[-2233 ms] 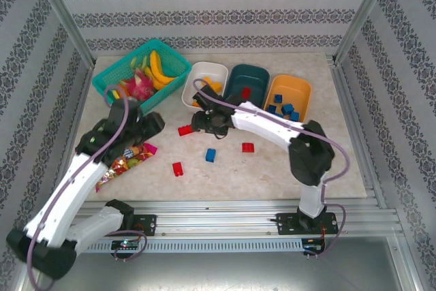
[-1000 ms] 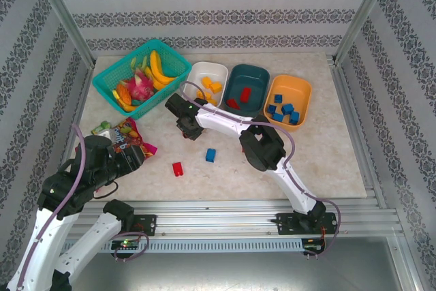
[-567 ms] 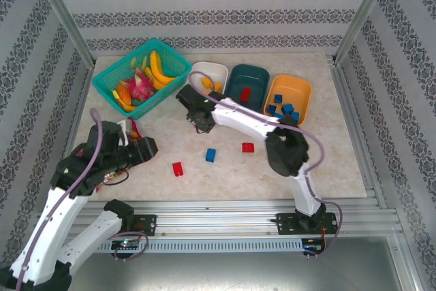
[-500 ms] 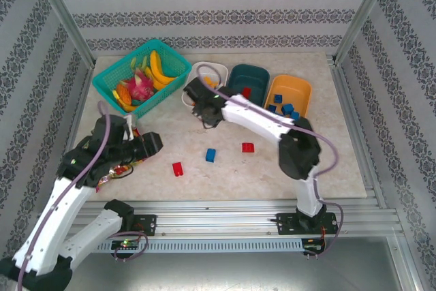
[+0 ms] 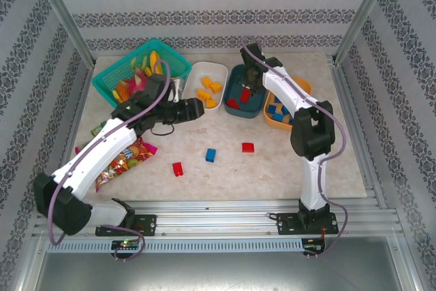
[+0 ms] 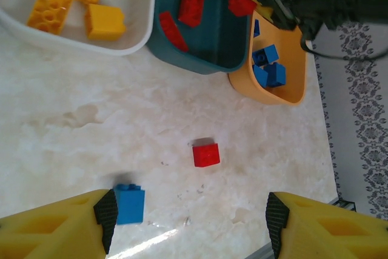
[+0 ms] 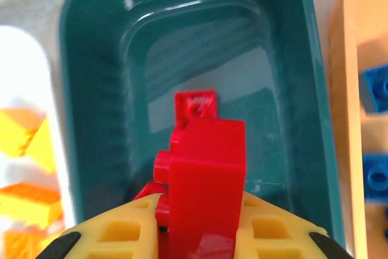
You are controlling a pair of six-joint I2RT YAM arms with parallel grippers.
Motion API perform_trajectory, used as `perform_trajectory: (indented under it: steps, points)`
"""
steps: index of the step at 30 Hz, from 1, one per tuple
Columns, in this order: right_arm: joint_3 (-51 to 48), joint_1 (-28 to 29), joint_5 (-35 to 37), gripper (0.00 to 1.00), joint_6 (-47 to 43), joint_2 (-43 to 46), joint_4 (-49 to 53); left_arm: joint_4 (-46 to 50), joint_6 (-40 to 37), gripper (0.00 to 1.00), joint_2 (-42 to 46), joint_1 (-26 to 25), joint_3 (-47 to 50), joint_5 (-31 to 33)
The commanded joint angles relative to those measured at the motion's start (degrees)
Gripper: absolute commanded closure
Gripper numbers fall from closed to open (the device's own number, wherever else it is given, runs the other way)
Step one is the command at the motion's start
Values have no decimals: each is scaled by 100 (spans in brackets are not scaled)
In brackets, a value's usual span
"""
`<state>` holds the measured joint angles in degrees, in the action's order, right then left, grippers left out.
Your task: Sort the legos into containers by color
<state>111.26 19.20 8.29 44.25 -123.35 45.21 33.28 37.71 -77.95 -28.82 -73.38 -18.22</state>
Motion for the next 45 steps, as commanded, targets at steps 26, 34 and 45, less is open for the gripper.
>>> perform_trajectory:
  steps: [26, 34, 45]
  points:
    - [2550, -452, -394, 57, -380, -1968, 1702, -255, -160, 31, -693, -318, -581, 183]
    - [2711, -204, -177, 42, -518, -1083, 1734, 27, -201, 30, -105, -319, -290, 403]
    - [-818, 1272, -62, 37, -698, 1852, 625, 953, -4, 28, 1525, -318, 660, 1132]
